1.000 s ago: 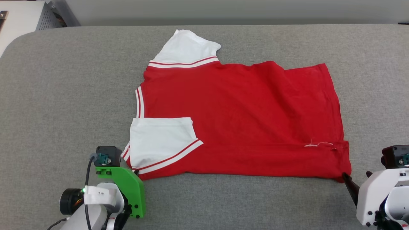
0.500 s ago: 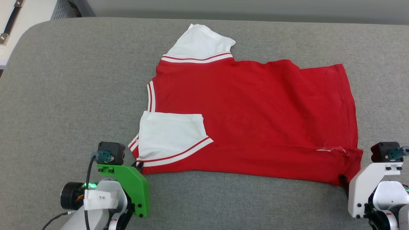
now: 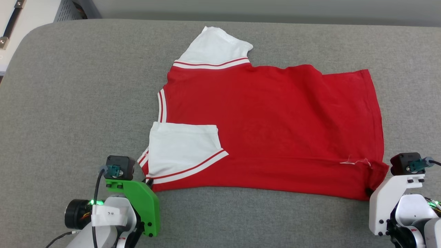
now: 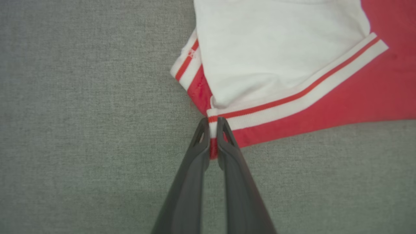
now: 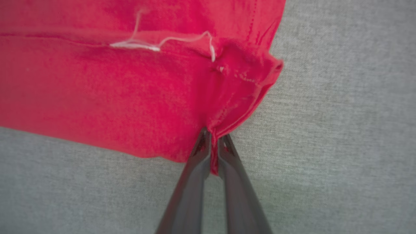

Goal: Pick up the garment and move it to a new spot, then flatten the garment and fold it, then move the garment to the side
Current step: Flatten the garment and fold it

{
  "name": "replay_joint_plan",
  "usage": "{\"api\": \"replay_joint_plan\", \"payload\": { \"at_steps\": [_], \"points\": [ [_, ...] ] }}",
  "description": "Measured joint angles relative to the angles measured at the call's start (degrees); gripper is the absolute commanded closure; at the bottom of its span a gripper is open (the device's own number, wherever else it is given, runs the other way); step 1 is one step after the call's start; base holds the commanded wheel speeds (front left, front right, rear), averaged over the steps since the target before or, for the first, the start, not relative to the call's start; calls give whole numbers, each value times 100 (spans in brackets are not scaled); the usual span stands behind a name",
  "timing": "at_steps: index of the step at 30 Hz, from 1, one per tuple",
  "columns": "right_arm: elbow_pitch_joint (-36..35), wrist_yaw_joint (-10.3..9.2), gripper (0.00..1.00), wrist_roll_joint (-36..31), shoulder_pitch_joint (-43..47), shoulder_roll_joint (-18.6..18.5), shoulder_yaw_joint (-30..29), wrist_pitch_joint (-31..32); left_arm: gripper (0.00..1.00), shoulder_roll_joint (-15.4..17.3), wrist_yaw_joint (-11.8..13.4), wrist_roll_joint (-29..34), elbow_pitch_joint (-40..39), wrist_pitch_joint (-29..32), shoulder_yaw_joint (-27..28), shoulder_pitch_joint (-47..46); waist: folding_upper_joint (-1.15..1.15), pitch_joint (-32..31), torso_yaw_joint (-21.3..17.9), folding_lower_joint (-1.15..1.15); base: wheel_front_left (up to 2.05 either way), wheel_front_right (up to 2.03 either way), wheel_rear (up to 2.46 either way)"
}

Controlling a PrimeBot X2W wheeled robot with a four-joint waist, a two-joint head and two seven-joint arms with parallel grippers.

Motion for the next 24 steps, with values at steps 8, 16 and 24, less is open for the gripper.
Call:
{"api": "replay_joint_plan", "payload": {
  "at_steps": [8,16,24],
  "points": [
    [58,2,100,112,27,-388,191,42,100,66,-13,-104,110,129,-83,212,0,-304,-32,0,0,0,0],
    [-154,4,100,371,347,-746,212,389,100,144,-12,-167,81,179,-170,599,0,-709,-40,0,0,0,0],
    [-493,5,100,527,856,-979,170,724,100,269,49,-246,-160,279,-237,1085,0,-954,-3,0,0,0,0]
  ]
}}
